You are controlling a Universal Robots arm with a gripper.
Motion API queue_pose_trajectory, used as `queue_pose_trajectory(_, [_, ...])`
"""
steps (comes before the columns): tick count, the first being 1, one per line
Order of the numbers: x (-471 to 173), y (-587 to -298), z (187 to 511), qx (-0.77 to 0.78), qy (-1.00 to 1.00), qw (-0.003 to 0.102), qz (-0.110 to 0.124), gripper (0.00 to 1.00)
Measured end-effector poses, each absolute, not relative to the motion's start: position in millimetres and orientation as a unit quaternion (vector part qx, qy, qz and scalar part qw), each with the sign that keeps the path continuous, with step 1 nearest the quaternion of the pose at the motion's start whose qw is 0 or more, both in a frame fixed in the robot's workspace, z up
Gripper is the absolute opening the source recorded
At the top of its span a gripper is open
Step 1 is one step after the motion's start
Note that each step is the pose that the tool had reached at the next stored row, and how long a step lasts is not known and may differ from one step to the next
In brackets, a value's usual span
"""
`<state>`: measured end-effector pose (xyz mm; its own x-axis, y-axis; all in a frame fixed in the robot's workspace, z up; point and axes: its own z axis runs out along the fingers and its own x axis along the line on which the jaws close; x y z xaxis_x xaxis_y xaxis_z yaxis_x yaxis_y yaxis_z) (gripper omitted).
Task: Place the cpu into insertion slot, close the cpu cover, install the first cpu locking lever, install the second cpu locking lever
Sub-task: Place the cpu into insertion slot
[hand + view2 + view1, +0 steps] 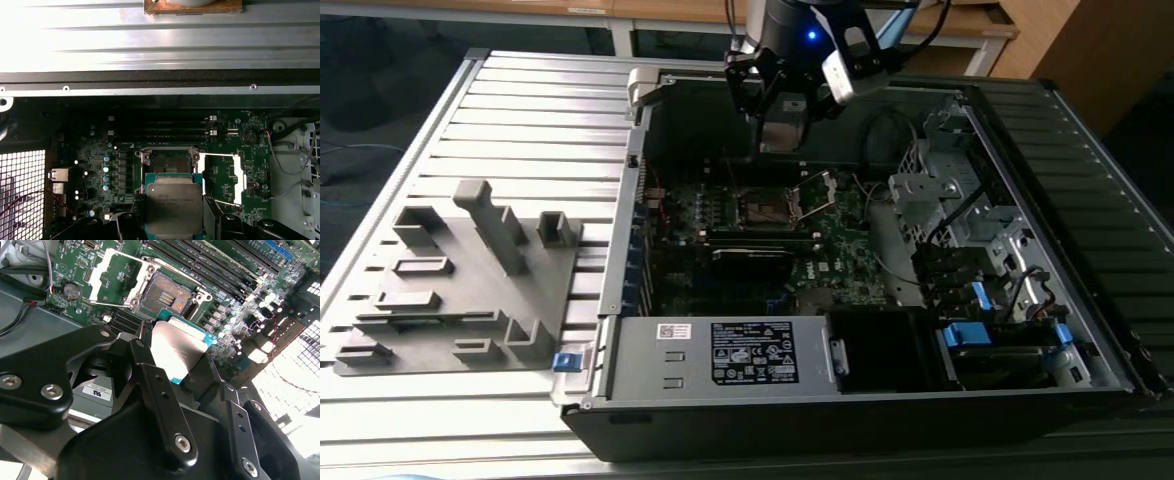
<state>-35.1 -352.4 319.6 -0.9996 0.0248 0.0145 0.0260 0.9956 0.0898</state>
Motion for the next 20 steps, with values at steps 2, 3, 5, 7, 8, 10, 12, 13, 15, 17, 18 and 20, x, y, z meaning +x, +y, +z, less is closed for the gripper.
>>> queue_pose_trajectory(2, [-35,-352,320,-0.013,-0.999,0.007,-0.045,0.54])
queue_pose_trajectory(3, [-35,-352,320,-0.013,-0.999,0.007,-0.045,0.54])
queue_pose_trajectory(5, [-35,-352,320,-0.013,-0.999,0.007,-0.045,0.54])
queue_pose_trajectory(7, [-35,-352,320,-0.013,-0.999,0.007,-0.045,0.54])
queue_pose_trajectory(8, [-35,-352,319,-0.013,-0.999,0.007,-0.045,0.54])
queue_pose_trajectory(10, [-35,-352,318,-0.013,-0.999,0.007,-0.045,0.54])
queue_pose_trajectory(12, [-35,-352,316,-0.013,-0.999,0.007,-0.045,0.54])
queue_pose_trajectory(13, [-35,-352,314,-0.013,-0.999,0.007,-0.045,0.54])
queue_pose_trajectory(15, [-35,-352,310,-0.013,-0.999,0.006,-0.045,0.54])
queue_pose_trajectory(17, [-35,-352,307,-0.013,-0.999,0.007,-0.045,0.54])
queue_pose_trajectory(18, [-35,-352,305,-0.013,-0.999,0.007,-0.045,0.54])
queue_pose_trajectory(20, [-35,-352,301,-0.013,-0.999,0.006,-0.045,0.54])
